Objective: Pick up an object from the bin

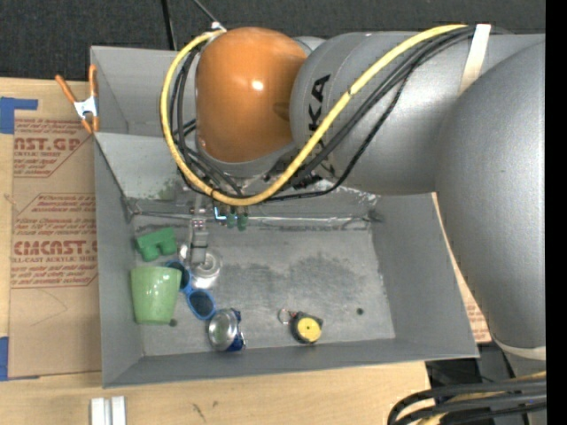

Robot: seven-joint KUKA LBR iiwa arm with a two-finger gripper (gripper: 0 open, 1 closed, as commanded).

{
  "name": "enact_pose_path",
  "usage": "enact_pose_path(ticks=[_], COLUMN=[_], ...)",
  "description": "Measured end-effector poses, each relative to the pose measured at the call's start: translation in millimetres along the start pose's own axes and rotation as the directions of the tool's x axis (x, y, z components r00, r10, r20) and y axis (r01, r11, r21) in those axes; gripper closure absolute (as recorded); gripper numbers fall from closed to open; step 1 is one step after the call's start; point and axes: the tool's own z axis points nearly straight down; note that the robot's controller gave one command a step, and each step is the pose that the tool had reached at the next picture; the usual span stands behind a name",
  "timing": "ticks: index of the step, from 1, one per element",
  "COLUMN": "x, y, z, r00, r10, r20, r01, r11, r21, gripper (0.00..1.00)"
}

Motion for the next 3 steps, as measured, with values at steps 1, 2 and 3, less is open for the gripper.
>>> enact_pose_path(ticks=[1, 2, 3], x=[18.9, 18.8, 26.7], y=[-33, -48, -48], z=[152, 120, 118], r00=[0.969, 0.925, 0.915], r10=[0.246, 0.379, 0.404], r20=[0.012, 0.008, 0.005], r01=[-0.246, -0.379, -0.404], r11=[0.969, 0.925, 0.915], r21=[-0.005, -0.004, -0.002], gripper=[0.00, 0.00, 0.00])
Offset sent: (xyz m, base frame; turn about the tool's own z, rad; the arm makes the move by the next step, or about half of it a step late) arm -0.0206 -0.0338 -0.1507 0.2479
